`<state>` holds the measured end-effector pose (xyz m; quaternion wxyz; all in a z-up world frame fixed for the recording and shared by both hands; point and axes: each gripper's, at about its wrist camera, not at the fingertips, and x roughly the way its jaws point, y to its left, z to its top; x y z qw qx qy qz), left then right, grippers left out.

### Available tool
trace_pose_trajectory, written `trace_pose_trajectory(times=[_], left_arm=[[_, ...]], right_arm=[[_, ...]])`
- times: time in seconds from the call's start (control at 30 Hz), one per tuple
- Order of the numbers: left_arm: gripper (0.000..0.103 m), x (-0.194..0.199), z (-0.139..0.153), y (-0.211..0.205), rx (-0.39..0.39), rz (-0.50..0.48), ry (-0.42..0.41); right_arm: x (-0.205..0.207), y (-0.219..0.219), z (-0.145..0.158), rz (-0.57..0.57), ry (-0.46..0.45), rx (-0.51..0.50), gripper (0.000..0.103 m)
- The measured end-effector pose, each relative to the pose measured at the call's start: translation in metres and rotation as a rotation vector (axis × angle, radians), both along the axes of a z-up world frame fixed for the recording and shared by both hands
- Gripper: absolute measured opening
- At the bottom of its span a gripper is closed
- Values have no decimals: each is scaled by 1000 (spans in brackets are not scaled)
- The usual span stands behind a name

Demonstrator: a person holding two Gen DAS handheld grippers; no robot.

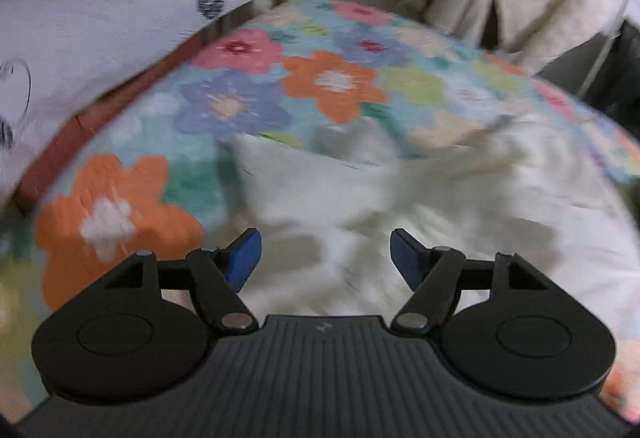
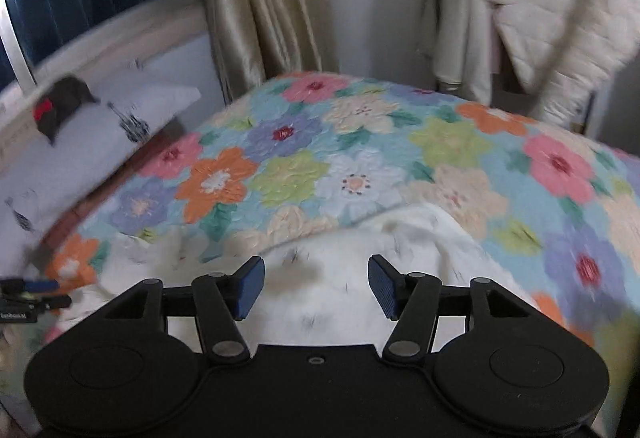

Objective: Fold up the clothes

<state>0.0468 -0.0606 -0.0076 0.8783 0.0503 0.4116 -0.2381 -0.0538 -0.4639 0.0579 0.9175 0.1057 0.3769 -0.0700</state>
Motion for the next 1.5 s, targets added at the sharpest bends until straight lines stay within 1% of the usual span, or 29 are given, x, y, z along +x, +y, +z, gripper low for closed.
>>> trace_pose_trajectory(times=[0.03, 0.1, 0.23, 0.33, 0.4, 0.5, 0.53, 0.57, 0.6, 0.63, 0.67, 0.73, 0.8, 0.83, 0.87, 0.9, 0.93, 0.97, 1.0, 1.03, 1.1, 1.23, 1.3, 1.33, 1.37, 1.4, 1.43, 1.47, 1.5], left_arm=[[71, 10, -7, -2, 22, 2, -5], [71, 29, -20, -1, 24, -11, 7], [72, 55, -49, 4, -86, -43, 63], [74, 62, -69, -5, -83, -127, 71], [78, 65, -80, -16, -74, -177, 71], [81, 68, -89, -25, -80, -181, 63], [80, 68, -89, -26, -89, -186, 55], [76, 68, -89, -27, -95, -193, 46], [71, 67, -90, -28, -98, -204, 38], [63, 66, -90, -29, -100, -214, 30], [57, 65, -90, -30, -102, -225, 22], [51, 62, -92, -33, -87, -234, -4], [51, 60, -95, -37, -69, -240, -33], [53, 58, -96, -38, -63, -237, -46], [53, 58, -96, -39, -63, -230, -53], [52, 59, -95, -40, -63, -229, -56], [47, 60, -95, -41, -64, -228, -59], [25, 61, -93, -42, -64, -229, -66], [9, 62, -90, -43, -63, -232, -75], [0, 64, -86, -44, -73, -226, -84], [0, 70, -69, -41, -135, -190, -133], [0, 77, -19, -38, -235, -148, -324], [0, 86, 5, -40, -315, -126, -400], [1, 92, 17, -40, -358, -112, -430], [2, 100, 21, -46, -363, -101, -437], [4, 112, 17, -57, -324, -92, -416], [10, 123, 14, -68, -284, -84, -394], [25, 134, 10, -79, -244, -76, -373], [35, 146, 6, -89, -205, -68, -352]], right_arm=[[19, -10, -7, -7, 18, 2, 63], [44, -23, -18, -32, 54, 18, 63], [82, -65, -45, -120, 125, 72, 63], [95, -100, -68, -209, 151, 155, 63], [104, -117, -84, -243, 156, 220, 63], [116, -126, -105, -260, 148, 343, 63], [121, -125, -111, -252, 147, 378, 63], [128, -121, -115, -236, 156, 386, 65], [137, -115, -119, -215, 174, 378, 66], [146, -109, -123, -193, 196, 357, 68], [158, -101, -127, -170, 233, 312, 72], [179, -86, -139, -148, 326, 207, 73], [191, -71, -151, -117, 401, 103, 73], [196, -63, -154, -93, 426, 47, 74], [199, -55, -153, -66, 435, -2, 70], [200, -49, -151, -39, 436, -40, 62], [200, -46, -147, -21, 430, -69, 28], [199, -46, -142, -11, 416, -89, 3], [197, -49, -134, -9, 387, -95, 3], [192, -53, -123, -18, 336, -90, 3], [176, -61, -95, -36, 202, -115, 3], [133, -74, -31, -72, -147, -155, 3], [114, -81, -6, -132, -281, -172, 3], [109, -86, 1, -161, -323, -175, 3], [107, -92, 5, -183, -341, -170, 3], [108, -99, 5, -217, -346, -173, 3], [110, -106, 0, -269, -336, -198, 4], [114, -113, -8, -307, -314, -221, 11], [118, -121, -17, -324, -283, -223, 13]])
